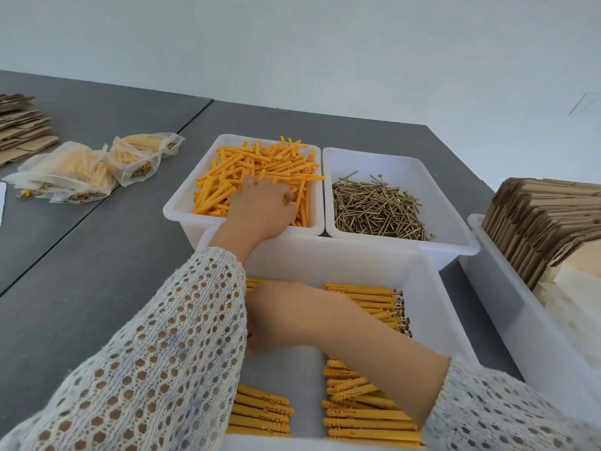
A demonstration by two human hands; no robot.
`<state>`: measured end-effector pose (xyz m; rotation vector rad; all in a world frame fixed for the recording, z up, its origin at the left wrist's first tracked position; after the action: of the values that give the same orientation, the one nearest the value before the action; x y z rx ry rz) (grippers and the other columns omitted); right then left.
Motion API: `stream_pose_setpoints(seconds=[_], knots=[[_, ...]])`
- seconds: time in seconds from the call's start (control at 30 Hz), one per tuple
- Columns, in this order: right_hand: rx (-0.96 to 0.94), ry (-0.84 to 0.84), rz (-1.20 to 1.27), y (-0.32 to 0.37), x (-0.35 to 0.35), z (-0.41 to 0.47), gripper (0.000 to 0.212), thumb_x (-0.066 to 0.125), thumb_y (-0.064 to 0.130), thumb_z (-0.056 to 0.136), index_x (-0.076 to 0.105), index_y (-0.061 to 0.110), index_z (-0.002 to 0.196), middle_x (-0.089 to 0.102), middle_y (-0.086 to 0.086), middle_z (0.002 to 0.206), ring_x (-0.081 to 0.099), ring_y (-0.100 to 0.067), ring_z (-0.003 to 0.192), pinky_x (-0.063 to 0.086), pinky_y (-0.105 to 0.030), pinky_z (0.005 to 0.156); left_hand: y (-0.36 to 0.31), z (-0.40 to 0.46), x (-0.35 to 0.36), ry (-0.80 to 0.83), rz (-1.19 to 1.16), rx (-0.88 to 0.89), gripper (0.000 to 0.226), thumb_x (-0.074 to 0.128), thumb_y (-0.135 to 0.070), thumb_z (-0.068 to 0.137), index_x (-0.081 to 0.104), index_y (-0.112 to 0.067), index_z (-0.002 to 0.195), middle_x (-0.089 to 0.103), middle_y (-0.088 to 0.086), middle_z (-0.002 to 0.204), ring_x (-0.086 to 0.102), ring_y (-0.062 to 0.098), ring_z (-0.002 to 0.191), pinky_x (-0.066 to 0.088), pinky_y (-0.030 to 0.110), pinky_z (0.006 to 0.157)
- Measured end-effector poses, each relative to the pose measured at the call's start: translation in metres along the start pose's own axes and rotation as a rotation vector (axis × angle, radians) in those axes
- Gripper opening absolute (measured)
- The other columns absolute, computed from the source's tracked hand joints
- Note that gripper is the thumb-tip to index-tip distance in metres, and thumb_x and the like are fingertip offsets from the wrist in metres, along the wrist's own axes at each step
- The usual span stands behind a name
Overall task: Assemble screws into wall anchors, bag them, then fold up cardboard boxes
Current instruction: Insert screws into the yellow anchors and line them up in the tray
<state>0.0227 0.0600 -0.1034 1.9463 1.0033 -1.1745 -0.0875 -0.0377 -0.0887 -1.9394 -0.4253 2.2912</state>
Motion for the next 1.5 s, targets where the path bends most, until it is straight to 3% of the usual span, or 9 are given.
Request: stream_pose_setpoints(seconds=[0.1, 0.3, 0.47, 0.63, 0.83, 1.0, 1.17, 1.27, 1.5], knots=[[0.007, 0.001, 0.106, -0.019, -0.032, -0.014, 0.041, 0.058, 0.042, 0.095, 0.055, 0.011, 0.069, 0.054, 0.002, 0.058, 0.046, -0.012, 0.053, 0.036, -0.021, 0.051, -0.002, 0.004, 0.004, 0.145, 0.036, 0.016, 0.040, 0.037, -0.051, 0.100, 0.062, -0.034, 0.126, 0.047, 0.008, 0.140, 0.033, 0.036, 0.137, 0.036, 0.054, 0.105], [-0.013, -0.514, 0.886, -0.071, -0.079, -0.044, 0.027, 0.051, 0.023, 0.101, 0.058, 0.010, 0.079, 0.061, -0.003, 0.066, 0.046, -0.011, 0.048, 0.041, -0.023, 0.050, -0.010, 0.008, 0.006, 0.342, 0.044, 0.125, 0.029, 0.047, -0.040, 0.098, 0.053, -0.029, 0.072, 0.064, -0.004, 0.089, 0.059, 0.020, 0.092, 0.048, 0.037, 0.081], [0.467, -0.997, 0.527, -0.149, -0.061, -0.040, 0.018, 0.047, 0.016, 0.097, 0.058, 0.007, 0.086, 0.062, -0.003, 0.073, 0.053, -0.015, 0.063, 0.042, -0.029, 0.059, -0.002, 0.007, 0.006, 0.364, -0.119, 0.110, 0.044, 0.048, -0.060, 0.093, 0.072, -0.026, 0.108, 0.069, -0.001, 0.111, 0.062, 0.018, 0.101, 0.049, 0.041, 0.090], [0.850, -0.771, 0.454, -0.209, -0.029, -0.040, 0.012, 0.046, 0.018, 0.093, 0.052, 0.007, 0.092, 0.054, -0.007, 0.082, 0.050, -0.027, 0.081, 0.041, -0.034, 0.069, -0.001, 0.006, 0.002, 0.433, -0.312, 0.110, 0.039, 0.059, -0.058, 0.091, 0.071, -0.030, 0.116, 0.061, -0.009, 0.128, 0.052, 0.014, 0.120, 0.039, 0.043, 0.108], [0.852, -0.325, 0.465, -0.210, -0.027, -0.020, 0.024, 0.049, 0.031, 0.096, 0.053, 0.010, 0.084, 0.055, -0.005, 0.090, 0.050, -0.024, 0.083, 0.039, -0.035, 0.078, 0.001, 0.006, 0.004, 0.381, -0.515, 0.102, 0.026, 0.068, -0.054, 0.086, 0.068, -0.036, 0.105, 0.059, -0.021, 0.107, 0.052, 0.005, 0.110, 0.033, 0.028, 0.093], [0.824, -0.263, 0.476, -0.203, -0.030, -0.020, 0.031, 0.049, 0.029, 0.098, 0.058, 0.007, 0.119, 0.056, -0.010, 0.113, 0.046, -0.023, 0.094, 0.036, -0.032, 0.081, 0.001, 0.004, -0.001, 0.349, -0.619, 0.113, 0.020, 0.065, -0.053, 0.089, 0.068, -0.037, 0.101, 0.071, -0.022, 0.088, 0.061, -0.009, 0.084, 0.036, 0.014, 0.073], [0.835, -0.234, 0.471, -0.201, -0.029, -0.022, 0.036, 0.043, 0.025, 0.099, 0.051, 0.006, 0.129, 0.053, -0.010, 0.120, 0.049, -0.026, 0.102, 0.035, -0.032, 0.082, 0.000, 0.002, -0.005, 0.391, -0.658, 0.095, 0.040, 0.071, -0.052, 0.084, 0.066, -0.033, 0.119, 0.065, -0.019, 0.112, 0.055, -0.007, 0.099, 0.034, 0.013, 0.077], [0.859, -0.189, 0.417, -0.204, -0.027, -0.021, 0.023, 0.036, 0.021, 0.100, 0.051, 0.007, 0.089, 0.047, -0.014, 0.117, 0.042, -0.025, 0.098, 0.034, -0.034, 0.085, 0.000, 0.001, -0.006, 0.367, -0.669, 0.097, 0.039, 0.077, -0.041, 0.082, 0.068, -0.027, 0.117, 0.070, -0.009, 0.113, 0.060, 0.004, 0.106, 0.040, 0.021, 0.089], [0.921, -0.194, 0.410, -0.205, -0.028, -0.026, 0.018, 0.028, 0.021, 0.103, 0.042, 0.009, 0.103, 0.047, -0.018, 0.142, 0.036, -0.022, 0.100, 0.037, -0.042, 0.101, 0.002, -0.003, -0.015, -0.093, -0.696, 0.117, 0.029, 0.052, -0.034, 0.101, 0.071, -0.017, 0.089, 0.067, -0.002, 0.075, 0.058, 0.012, 0.065, 0.048, 0.029, 0.066]])
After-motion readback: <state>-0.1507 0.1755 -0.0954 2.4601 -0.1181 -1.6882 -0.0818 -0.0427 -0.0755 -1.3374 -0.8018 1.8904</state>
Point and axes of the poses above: each hand's wrist, its own z-axis towards the middle knuckle, its own x-axis out of the palm, y = z × x, the point moved 3 cm from there along z, towards the middle knuckle
